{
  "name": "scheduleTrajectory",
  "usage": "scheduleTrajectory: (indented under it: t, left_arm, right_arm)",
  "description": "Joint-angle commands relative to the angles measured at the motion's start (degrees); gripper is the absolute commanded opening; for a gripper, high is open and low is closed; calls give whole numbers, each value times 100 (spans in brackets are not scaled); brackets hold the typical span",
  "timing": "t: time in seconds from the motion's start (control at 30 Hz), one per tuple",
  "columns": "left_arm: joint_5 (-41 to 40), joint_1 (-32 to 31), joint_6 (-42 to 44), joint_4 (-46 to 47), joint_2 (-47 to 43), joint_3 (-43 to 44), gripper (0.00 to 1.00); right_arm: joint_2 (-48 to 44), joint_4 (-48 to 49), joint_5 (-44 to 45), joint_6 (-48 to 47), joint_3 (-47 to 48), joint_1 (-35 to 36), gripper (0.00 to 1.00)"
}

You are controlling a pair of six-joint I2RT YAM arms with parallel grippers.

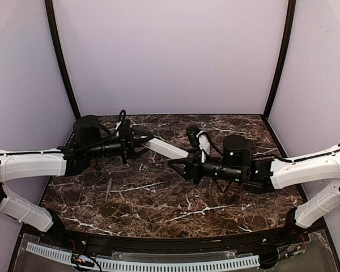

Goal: Unload the batteries from the remote control

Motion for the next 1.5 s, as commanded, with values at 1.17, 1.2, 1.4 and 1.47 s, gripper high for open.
scheduleTrajectory:
  t: [1.17, 1.2, 1.4, 1.47]
  left_arm:
    - [-190, 34, 625, 262, -555, -531, 47]
    - [-271, 34, 731, 174, -664, -582, 54]
    - [-506, 54, 2026, -1081, -1084, -487, 75]
    - [-524, 59, 2647, -1626, -1216, -372, 76]
  right_arm:
    - [-261, 33, -53, 107, -47, 44, 0]
    - [-292, -73, -73, 155, -22, 48, 0]
    - [-372, -1168, -482, 293, 376, -6, 0]
    - [-483, -1436, -703, 374, 395, -65, 0]
